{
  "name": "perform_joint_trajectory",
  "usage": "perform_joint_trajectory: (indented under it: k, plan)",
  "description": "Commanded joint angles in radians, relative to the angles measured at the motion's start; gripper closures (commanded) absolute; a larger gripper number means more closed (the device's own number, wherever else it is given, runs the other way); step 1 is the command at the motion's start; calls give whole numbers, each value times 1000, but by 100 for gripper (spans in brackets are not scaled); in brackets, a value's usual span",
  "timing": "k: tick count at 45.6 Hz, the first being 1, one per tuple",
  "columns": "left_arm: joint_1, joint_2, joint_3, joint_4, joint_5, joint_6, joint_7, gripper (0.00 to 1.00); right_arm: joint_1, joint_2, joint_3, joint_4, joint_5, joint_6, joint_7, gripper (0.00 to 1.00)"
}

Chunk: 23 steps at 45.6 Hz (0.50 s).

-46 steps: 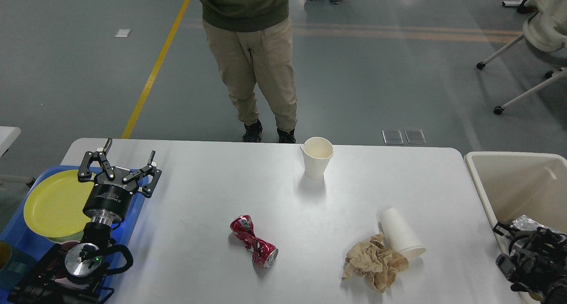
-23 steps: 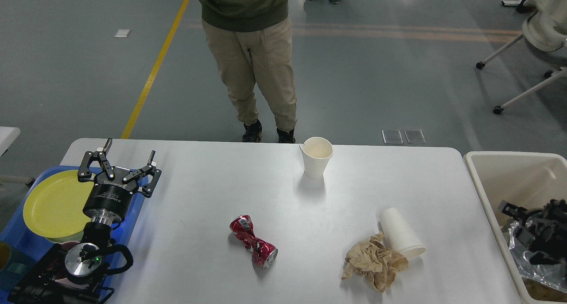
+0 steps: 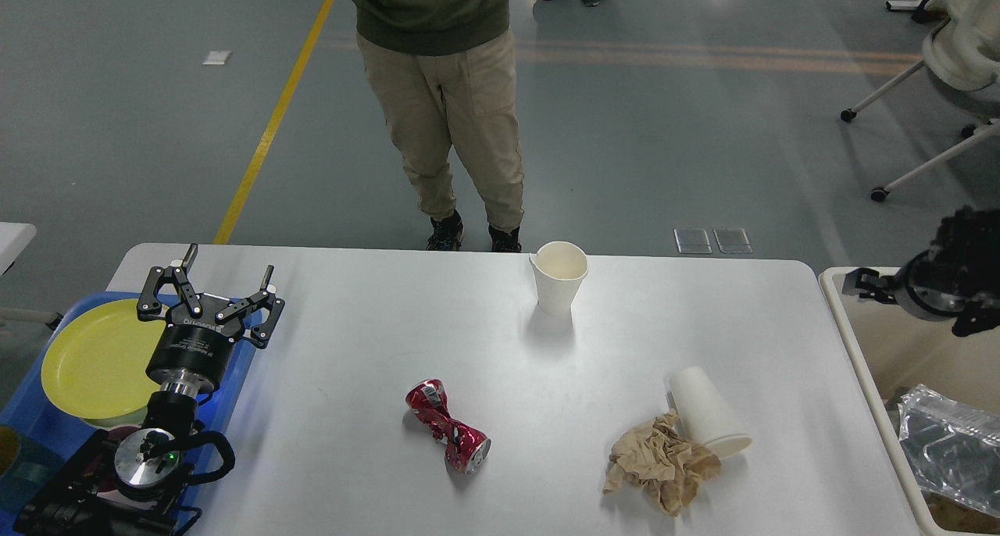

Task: Tidy desktop
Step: 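Raise the right gripper and move it to the white paper cup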

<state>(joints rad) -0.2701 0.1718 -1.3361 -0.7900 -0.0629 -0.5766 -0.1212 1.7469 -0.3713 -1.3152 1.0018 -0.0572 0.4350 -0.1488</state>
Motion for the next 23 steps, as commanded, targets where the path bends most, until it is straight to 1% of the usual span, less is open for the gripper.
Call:
perform_joint_trajectory:
  k: [1,4,11,16,23]
  plan:
    - [2,0,0,0,0,0,0,4,205,41,2,107,4,201,0,0]
    - [0,0,0,0,0,0,0,4,304,48,10,164,4,284,0,0]
    - [0,0,0,0,0,0,0,4,471,77,11,300,7,387,0,0]
    - [0,0,0,0,0,0,0,4,571,120,1,386,33,409,0,0]
    - [0,0,0,0,0,0,0,4,755,127,13,550,62,396,0,0]
